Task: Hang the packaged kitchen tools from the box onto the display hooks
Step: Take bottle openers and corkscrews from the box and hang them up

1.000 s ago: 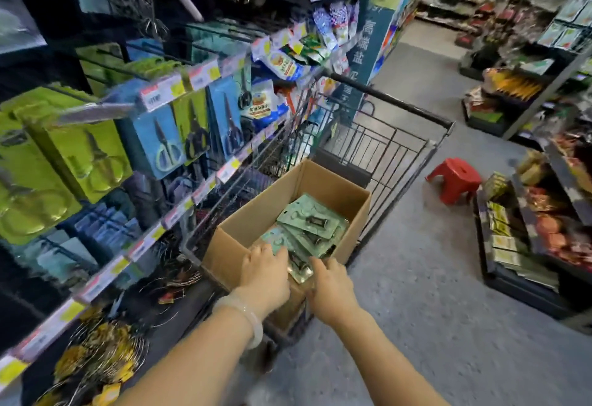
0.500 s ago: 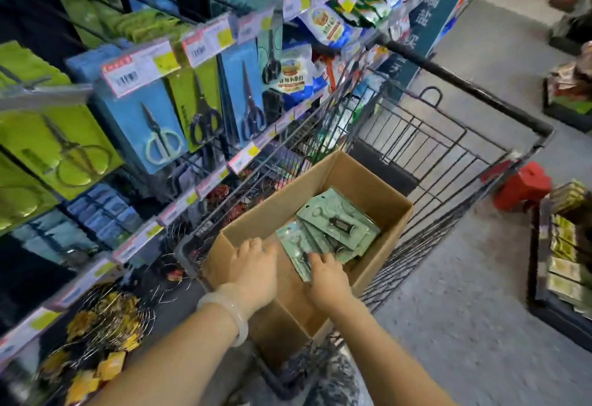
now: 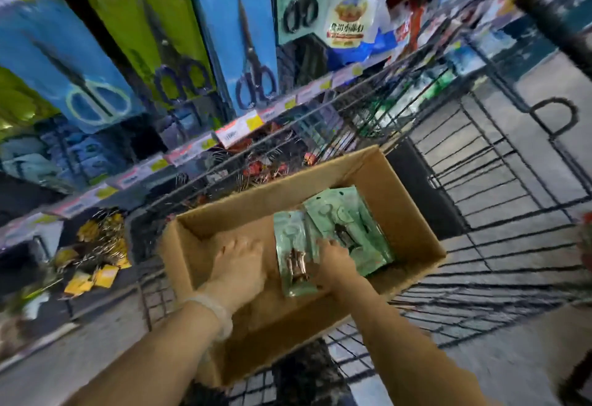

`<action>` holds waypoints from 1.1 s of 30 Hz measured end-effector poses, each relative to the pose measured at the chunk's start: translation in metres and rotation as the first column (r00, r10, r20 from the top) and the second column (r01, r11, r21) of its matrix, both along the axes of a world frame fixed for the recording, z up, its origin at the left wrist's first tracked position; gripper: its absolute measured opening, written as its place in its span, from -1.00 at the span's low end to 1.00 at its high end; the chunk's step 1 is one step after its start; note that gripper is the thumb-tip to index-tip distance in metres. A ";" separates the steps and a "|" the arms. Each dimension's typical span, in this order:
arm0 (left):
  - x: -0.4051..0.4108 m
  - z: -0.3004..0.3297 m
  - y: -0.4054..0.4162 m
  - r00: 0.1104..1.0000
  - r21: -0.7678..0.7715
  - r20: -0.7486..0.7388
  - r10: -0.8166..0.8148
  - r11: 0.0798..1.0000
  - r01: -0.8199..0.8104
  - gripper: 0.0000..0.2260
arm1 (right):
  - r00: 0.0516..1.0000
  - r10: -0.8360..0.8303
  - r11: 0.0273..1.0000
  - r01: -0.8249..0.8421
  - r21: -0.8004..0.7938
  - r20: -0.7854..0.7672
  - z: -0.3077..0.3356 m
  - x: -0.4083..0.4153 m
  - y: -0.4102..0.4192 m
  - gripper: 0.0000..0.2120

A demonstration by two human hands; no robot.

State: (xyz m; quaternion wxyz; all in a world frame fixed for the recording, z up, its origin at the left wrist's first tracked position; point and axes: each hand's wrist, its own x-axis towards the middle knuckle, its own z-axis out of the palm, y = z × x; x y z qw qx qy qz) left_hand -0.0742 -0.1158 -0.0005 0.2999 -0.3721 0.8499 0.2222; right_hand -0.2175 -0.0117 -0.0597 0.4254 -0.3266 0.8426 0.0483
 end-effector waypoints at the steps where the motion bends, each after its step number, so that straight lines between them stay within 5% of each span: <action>1: -0.007 -0.006 0.001 0.999 0.021 0.021 0.031 0.999 -0.032 -0.47 | 1.000 0.001 1.000 -0.002 0.002 0.008 -0.008 -0.010 0.003 -0.46; 5: -0.030 -0.028 0.004 0.990 0.057 0.070 0.120 0.991 -0.124 -0.48 | 0.999 -0.048 0.998 0.047 0.050 0.020 -0.043 -0.045 0.011 -0.49; 10: -0.049 -0.055 0.007 0.972 0.114 0.091 0.217 0.967 -0.227 -0.45 | 0.983 -0.183 0.974 0.178 0.137 0.028 -0.069 -0.086 0.012 -0.15; 15: -0.051 -0.073 0.014 0.955 0.146 0.084 0.283 0.945 -0.293 -0.44 | 0.975 -0.220 0.951 0.205 0.230 0.038 -0.098 -0.103 0.011 -0.04; 21: -0.049 -0.077 0.018 0.932 0.178 0.108 0.346 0.916 -0.360 -0.40 | 0.959 -0.283 0.936 0.281 0.212 -0.023 -0.108 -0.104 0.007 -0.02; 24: -0.050 -0.074 0.021 0.898 0.248 0.107 0.426 0.863 -0.439 -0.41 | 0.925 -0.372 0.908 0.345 0.239 0.078 -0.101 -0.101 0.003 -0.20; 27: -0.054 -0.068 0.025 0.832 0.337 0.129 0.540 0.765 -0.549 -0.43 | 0.832 -0.489 0.865 0.422 0.273 0.261 -0.082 -0.076 0.004 -0.40; 33: -0.039 -0.084 0.042 0.456 0.466 0.187 0.870 0.330 -0.821 -0.28 | 0.801 -0.433 0.901 0.394 0.181 0.414 -0.054 -0.004 0.007 0.00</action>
